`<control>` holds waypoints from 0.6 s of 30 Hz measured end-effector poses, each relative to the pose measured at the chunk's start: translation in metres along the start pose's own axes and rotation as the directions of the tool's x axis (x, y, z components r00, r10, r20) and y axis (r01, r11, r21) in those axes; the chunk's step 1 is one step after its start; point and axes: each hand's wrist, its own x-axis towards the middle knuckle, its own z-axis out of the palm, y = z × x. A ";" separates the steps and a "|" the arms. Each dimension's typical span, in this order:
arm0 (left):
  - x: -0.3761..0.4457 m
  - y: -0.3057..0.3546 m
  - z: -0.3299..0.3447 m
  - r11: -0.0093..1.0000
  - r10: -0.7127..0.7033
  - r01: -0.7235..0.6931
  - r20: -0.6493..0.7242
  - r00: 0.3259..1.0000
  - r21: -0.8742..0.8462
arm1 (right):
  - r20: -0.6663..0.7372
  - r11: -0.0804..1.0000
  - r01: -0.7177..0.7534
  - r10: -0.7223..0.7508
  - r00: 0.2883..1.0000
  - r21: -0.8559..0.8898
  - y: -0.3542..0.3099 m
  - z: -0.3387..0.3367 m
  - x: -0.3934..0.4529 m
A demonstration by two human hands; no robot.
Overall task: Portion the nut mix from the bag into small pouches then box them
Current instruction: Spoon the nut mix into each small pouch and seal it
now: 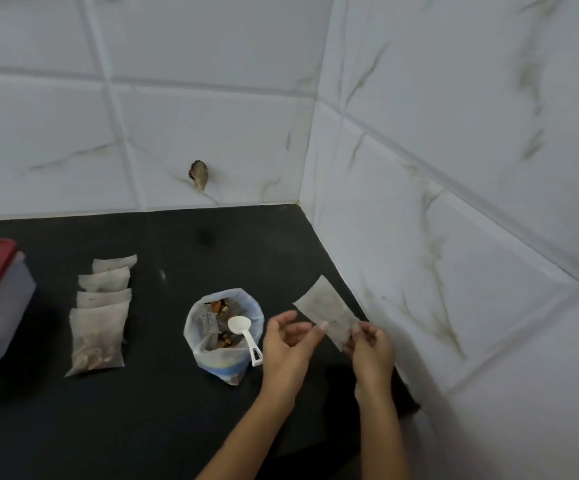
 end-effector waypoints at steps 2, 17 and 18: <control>-0.003 0.012 -0.013 0.979 0.192 -0.187 -0.051 0.980 0.086 | 0.181 0.987 -0.102 0.078 0.980 0.126 -0.013 0.009 -0.008; 0.011 0.070 -0.110 0.689 0.643 -0.616 0.070 0.763 0.382 | 0.398 0.974 0.224 -0.219 0.891 0.035 -0.053 0.090 -0.066; 0.014 0.073 -0.118 0.659 0.654 -0.619 0.082 0.752 0.428 | 0.389 0.961 0.261 -0.274 0.879 0.088 -0.061 0.092 -0.070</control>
